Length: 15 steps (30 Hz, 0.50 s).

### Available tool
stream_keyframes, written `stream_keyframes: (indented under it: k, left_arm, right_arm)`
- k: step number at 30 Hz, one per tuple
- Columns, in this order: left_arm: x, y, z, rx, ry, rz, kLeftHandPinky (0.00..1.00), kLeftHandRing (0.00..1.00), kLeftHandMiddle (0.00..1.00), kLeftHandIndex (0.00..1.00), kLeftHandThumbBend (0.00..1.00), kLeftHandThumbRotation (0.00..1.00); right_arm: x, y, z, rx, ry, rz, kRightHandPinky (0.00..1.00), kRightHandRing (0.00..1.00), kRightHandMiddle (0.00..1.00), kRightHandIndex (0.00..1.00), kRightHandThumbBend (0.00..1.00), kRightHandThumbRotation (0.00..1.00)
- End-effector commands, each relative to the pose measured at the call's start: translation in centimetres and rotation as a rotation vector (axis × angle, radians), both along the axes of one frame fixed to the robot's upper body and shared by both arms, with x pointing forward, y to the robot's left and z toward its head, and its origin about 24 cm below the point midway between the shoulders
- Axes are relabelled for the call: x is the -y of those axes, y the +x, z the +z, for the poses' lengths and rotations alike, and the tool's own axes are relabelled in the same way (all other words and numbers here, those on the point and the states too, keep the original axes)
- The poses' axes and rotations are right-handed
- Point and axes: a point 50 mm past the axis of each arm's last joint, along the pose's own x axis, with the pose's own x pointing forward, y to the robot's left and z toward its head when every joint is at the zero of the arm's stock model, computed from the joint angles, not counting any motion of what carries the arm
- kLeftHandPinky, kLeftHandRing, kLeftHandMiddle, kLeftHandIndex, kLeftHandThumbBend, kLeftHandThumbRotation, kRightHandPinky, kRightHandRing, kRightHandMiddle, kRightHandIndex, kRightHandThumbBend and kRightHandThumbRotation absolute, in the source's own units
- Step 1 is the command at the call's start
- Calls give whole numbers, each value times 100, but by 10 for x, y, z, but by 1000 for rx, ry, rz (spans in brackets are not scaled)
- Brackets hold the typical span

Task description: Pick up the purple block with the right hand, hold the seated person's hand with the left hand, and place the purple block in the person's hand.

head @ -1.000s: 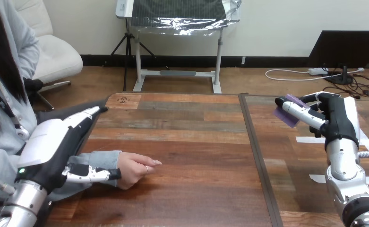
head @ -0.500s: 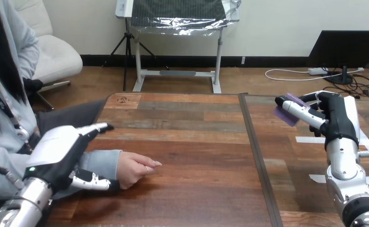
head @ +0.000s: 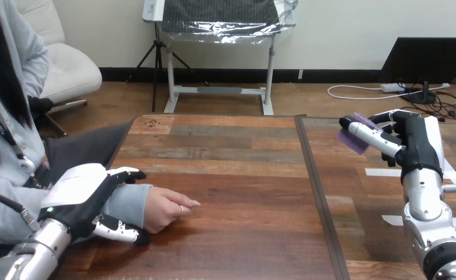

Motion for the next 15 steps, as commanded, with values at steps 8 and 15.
stream_keyframes:
  k: [8, 15]
  left_arm:
    - [-4, 20, 12, 27, 95, -18, 73, 77, 75, 74, 100, 37]
    - [-5, 21, 8, 6, 124, -24, 73, 76, 73, 73, 100, 38]
  right_arm:
    - [-9, 23, 43, 166, 13, 32, 1, 6, 11, 12, 29, 33]
    - [-9, 23, 43, 169, 24, 35, 1, 6, 11, 12, 29, 34]
